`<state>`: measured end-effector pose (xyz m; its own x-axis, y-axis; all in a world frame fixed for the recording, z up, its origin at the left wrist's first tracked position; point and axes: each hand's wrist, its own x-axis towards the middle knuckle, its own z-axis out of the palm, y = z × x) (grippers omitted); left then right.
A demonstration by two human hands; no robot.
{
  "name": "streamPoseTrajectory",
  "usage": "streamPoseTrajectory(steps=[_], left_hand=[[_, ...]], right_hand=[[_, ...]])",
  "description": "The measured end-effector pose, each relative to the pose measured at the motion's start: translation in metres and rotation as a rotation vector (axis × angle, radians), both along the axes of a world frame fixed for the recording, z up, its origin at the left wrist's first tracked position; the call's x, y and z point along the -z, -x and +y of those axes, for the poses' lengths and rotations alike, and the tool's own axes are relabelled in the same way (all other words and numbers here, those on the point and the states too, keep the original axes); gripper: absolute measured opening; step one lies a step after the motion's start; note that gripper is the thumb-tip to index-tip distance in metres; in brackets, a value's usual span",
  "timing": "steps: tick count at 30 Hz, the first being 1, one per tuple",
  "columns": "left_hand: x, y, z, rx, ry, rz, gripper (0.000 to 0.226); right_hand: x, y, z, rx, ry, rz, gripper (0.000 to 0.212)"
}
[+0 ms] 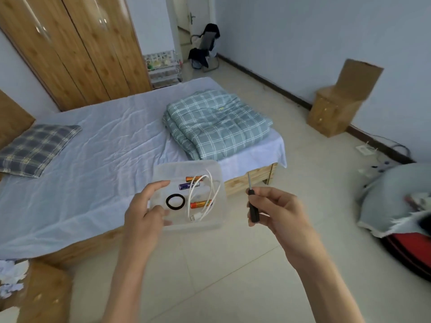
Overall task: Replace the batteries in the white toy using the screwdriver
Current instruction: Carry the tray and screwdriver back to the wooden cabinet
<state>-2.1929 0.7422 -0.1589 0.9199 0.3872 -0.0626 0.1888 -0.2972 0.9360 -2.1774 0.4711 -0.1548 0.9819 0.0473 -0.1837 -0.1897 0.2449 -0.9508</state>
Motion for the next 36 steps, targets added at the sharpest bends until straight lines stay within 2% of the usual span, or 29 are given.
streamPoseTrajectory(steps=[7, 15, 22, 26, 36], left_hand=[[-0.003, -0.107, -0.146, 0.247, -0.005, -0.006, 0.066], [0.011, -0.232, -0.281, 0.499, 0.009, 0.037, 0.072], [0.013, -0.378, -0.397, 0.613, -0.056, -0.011, 0.071], [0.0, -0.454, -0.455, 0.661, 0.012, -0.008, 0.072], [0.015, -0.617, -0.575, 0.657, 0.023, 0.036, 0.072]], right_hand=[[0.002, -0.026, -0.14, 0.236, 0.033, -0.008, 0.012], [0.014, -0.089, -0.248, 0.473, 0.015, 0.028, 0.011], [0.009, -0.217, -0.343, 0.583, 0.055, 0.014, 0.011], [-0.003, -0.296, -0.394, 0.622, 0.051, -0.025, 0.01], [0.022, -0.464, -0.517, 0.674, 0.046, 0.012, 0.009]])
